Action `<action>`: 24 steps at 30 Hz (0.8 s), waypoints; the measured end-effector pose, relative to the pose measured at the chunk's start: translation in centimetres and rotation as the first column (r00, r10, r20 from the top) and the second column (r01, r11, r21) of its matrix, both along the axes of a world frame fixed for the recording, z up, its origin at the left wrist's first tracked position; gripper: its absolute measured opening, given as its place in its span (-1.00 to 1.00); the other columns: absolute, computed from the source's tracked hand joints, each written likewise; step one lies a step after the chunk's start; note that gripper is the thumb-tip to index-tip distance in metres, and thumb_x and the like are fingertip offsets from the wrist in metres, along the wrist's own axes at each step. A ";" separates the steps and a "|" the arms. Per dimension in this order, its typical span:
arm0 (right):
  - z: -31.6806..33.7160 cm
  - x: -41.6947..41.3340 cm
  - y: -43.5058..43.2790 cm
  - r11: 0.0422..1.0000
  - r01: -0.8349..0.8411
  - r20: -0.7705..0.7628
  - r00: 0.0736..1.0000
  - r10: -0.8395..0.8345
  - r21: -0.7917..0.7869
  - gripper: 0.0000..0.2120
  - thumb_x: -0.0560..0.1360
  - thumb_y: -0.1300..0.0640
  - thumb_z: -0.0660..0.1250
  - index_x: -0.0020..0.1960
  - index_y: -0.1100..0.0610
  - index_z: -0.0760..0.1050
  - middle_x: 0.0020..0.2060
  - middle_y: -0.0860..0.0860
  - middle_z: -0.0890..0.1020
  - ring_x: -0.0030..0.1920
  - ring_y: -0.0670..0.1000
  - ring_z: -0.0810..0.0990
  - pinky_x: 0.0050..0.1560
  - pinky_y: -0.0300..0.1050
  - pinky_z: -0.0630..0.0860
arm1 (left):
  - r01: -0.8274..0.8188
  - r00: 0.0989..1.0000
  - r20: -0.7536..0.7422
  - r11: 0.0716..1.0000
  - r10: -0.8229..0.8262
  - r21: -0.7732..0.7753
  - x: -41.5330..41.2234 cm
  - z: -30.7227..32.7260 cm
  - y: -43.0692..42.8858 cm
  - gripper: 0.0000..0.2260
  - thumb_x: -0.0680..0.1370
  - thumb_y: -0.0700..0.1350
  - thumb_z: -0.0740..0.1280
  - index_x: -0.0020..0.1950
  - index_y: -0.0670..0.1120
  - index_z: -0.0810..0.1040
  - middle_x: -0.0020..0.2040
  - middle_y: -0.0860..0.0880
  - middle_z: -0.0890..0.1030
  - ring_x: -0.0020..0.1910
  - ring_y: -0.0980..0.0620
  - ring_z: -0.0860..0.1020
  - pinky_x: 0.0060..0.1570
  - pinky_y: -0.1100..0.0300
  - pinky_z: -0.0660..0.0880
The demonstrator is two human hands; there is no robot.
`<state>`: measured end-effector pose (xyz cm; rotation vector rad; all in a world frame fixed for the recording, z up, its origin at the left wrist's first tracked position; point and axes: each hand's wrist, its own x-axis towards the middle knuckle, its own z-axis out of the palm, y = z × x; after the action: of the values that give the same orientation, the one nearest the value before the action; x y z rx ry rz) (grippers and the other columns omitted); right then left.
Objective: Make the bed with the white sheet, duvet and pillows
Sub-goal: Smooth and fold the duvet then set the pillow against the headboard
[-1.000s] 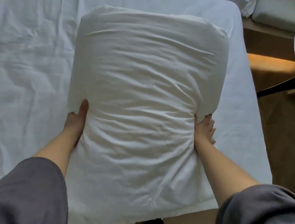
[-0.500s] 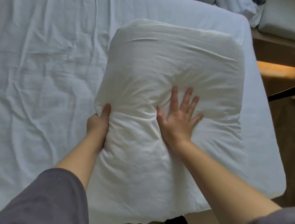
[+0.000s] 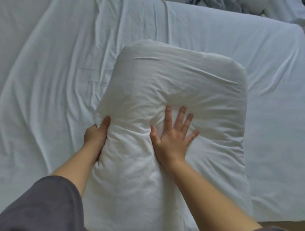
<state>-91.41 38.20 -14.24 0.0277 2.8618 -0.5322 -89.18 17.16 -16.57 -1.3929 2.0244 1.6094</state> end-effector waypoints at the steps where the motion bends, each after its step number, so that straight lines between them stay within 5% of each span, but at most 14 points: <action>1: -0.1 0.1 -0.2 1.000 0.003 -0.002 1.000 -0.003 0.013 -0.20 0.38 -0.39 -0.13 0.56 -0.20 -0.25 0.56 0.02 -0.32 0.53 0.15 -0.38 0.37 0.46 -0.31 | -0.001 1.000 -0.003 1.000 0.001 0.020 0.0 -0.3 -0.3 -0.42 0.51 0.28 0.28 0.25 -0.19 0.55 0.16 -0.18 0.61 0.13 -0.15 0.56 0.24 0.01 0.46; 8: 0.6 0.4 -8.3 0.996 0.086 -0.032 0.996 -0.086 0.009 -0.20 0.37 -0.39 -0.13 0.55 -0.23 -0.25 0.57 -0.01 -0.28 0.54 0.13 -0.34 0.40 0.45 -0.24 | 0.077 0.994 -0.090 0.994 -0.069 0.083 -2.4 -0.1 -8.4 -0.52 0.51 0.22 0.32 0.17 -0.16 0.59 0.10 -0.14 0.63 0.08 -0.13 0.58 0.20 0.00 0.50; 14: -1.0 1.1 -30.6 0.982 0.100 -0.110 0.987 -0.118 -0.162 -0.22 0.39 -0.37 -0.08 0.57 -0.23 -0.16 0.58 -0.01 -0.26 0.54 0.12 -0.35 0.38 0.43 -0.33 | 0.122 0.982 -0.134 0.989 -0.133 -0.088 -3.4 0.1 -30.5 -0.55 0.54 0.22 0.29 0.14 -0.13 0.60 0.10 -0.11 0.61 0.05 -0.08 0.56 0.09 0.15 0.46; 18: -2.0 1.6 -48.2 0.970 -0.009 -0.101 0.995 -0.016 -0.241 -0.21 0.36 -0.35 -0.05 0.57 -0.24 -0.12 0.57 -0.01 -0.26 0.53 0.11 -0.38 0.36 0.46 -0.36 | 0.021 0.992 -0.121 0.980 -0.045 -0.199 -0.9 0.0 -47.4 -0.48 0.55 0.21 0.28 0.26 -0.20 0.55 0.19 -0.17 0.58 0.14 -0.11 0.53 0.08 0.19 0.38; 21: -2.3 2.7 -59.2 0.950 -0.164 -0.092 0.985 0.144 -0.268 -0.25 0.43 -0.33 0.05 0.56 -0.24 -0.12 0.57 0.01 -0.28 0.52 0.13 -0.41 0.34 0.46 -0.41 | -0.025 0.997 -0.076 0.970 0.007 -0.243 1.8 -0.1 -58.7 -0.49 0.62 0.13 0.21 0.33 -0.27 0.47 0.08 -0.14 0.57 0.23 -0.18 0.48 0.05 0.20 0.32; 24: -3.9 4.2 -66.1 0.915 -0.366 -0.053 0.930 0.362 -0.171 -0.27 0.49 -0.32 0.06 0.56 -0.21 -0.15 0.55 0.01 -0.33 0.50 0.15 -0.45 0.31 0.46 -0.46 | -0.048 0.992 0.113 0.991 0.062 -0.123 5.6 -4.0 -67.0 -0.43 0.61 0.18 0.15 0.43 -0.22 0.39 0.35 -0.21 0.46 0.34 -0.25 0.42 0.28 0.01 0.38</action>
<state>-87.21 -27.90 -18.11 -0.5344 2.7264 -0.7051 -83.62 -49.88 -20.57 -1.5586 2.0613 1.4116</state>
